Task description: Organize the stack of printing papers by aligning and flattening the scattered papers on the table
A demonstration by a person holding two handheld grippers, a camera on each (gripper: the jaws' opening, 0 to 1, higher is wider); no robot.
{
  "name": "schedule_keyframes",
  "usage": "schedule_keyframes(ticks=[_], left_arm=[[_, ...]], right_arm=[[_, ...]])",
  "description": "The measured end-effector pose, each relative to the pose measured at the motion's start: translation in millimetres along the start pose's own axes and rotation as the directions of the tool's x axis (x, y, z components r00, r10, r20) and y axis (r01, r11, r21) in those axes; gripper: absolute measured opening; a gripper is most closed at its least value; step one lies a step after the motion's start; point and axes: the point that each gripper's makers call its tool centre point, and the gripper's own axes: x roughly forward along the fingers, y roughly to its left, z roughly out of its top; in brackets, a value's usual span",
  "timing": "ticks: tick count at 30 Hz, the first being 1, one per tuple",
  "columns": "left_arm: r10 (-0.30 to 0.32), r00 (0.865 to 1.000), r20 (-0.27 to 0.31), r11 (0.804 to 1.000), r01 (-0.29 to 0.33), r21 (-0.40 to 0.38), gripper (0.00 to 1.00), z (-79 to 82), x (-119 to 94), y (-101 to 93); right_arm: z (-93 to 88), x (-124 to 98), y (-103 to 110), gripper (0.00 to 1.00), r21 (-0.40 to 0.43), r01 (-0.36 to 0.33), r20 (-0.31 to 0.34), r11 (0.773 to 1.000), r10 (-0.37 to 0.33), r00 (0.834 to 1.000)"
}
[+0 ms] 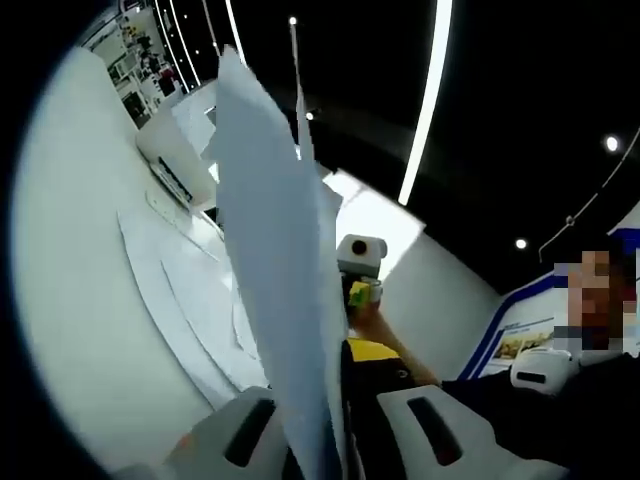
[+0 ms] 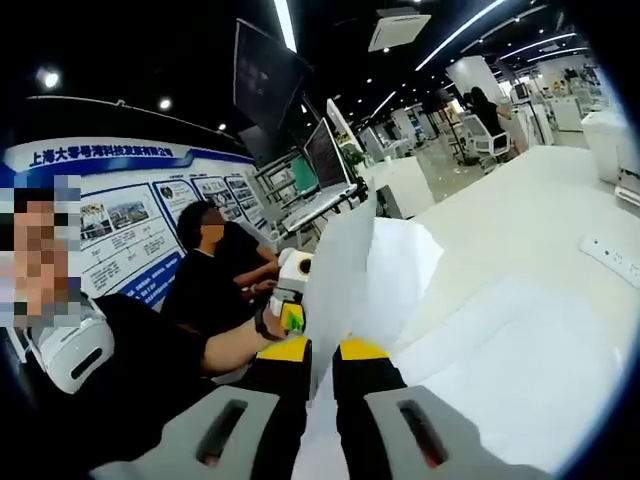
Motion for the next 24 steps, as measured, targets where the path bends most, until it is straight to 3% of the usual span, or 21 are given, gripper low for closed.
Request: schedule_keyframes(ticks=[4, 21, 24], left_arm=[[0.0, 1.0, 0.0, 1.0, 0.0, -0.006, 0.06, 0.1, 0.0, 0.5], [0.003, 1.0, 0.0, 1.0, -0.003, -0.017, 0.06, 0.3, -1.3, 2.7], [0.004, 1.0, 0.003, 1.0, -0.004, -0.018, 0.06, 0.4, -1.6, 2.6]], right_arm=[[3.4, -1.4, 1.0, 0.16, -0.009, -0.007, 0.018, 1.0, 0.007, 1.0], [7.2, -38.1, -7.4, 0.28, -0.02, 0.062, 0.16, 0.998, -0.058, 0.985], [5.1, -40.6, -0.5, 0.31, -0.021, 0.063, 0.184, 0.998, -0.058, 0.981]])
